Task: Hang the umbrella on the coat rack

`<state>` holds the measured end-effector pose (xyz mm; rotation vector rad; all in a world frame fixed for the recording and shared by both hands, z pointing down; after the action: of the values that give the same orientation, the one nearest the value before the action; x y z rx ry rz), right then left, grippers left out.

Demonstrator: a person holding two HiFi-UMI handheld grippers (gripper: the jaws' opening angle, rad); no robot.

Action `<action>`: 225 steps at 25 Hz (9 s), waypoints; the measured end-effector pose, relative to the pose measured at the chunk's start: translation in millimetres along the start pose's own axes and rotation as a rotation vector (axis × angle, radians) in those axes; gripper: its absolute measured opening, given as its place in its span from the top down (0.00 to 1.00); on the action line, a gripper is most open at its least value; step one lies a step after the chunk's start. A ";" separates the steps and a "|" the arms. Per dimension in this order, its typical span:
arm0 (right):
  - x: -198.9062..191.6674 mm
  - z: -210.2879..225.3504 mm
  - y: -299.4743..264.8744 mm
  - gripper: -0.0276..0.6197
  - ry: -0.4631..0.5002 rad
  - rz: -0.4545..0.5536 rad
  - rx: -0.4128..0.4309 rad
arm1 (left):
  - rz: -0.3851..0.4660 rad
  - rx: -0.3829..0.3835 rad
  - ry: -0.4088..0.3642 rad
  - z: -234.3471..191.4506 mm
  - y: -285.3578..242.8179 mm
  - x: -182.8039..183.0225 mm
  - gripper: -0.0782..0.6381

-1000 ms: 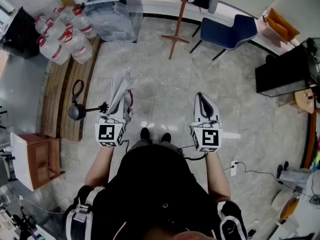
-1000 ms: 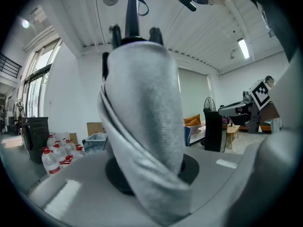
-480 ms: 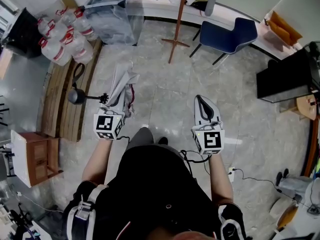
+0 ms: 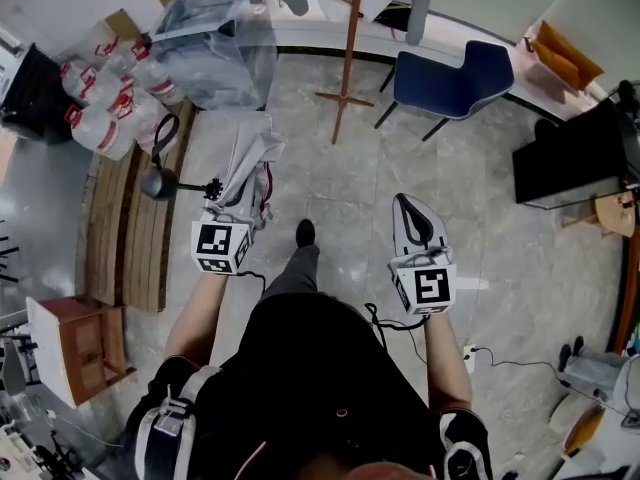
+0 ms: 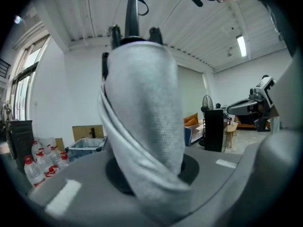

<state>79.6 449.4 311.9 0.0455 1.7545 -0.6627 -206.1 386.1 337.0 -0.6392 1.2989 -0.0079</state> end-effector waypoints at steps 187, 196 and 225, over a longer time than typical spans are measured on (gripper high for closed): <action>-24.3 235.1 -528.6 0.95 -0.095 -0.327 0.193 | -0.378 -0.306 -0.103 -24.8 -826.7 -106.5 0.83; -33.7 235.7 -531.2 0.95 -0.087 -0.326 0.199 | -0.356 -0.277 -0.085 -22.7 -838.9 -108.4 0.82; -39.9 230.7 -532.0 0.95 -0.103 -0.325 0.179 | -0.343 -0.210 -0.041 -29.0 -855.9 -109.7 0.71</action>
<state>99.9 -88.1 532.3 -0.1513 1.6136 -1.0394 28.6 -297.3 809.7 -1.0318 1.1461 -0.1401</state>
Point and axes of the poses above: the fingertips, and each gripper's own axes: y backward along the fingers, z to its right, x out of its top, the point moved 3 cm from there along y, backward along the fingers, and after that the axes turned 15 degrees about -z, right-handed, at the moved point
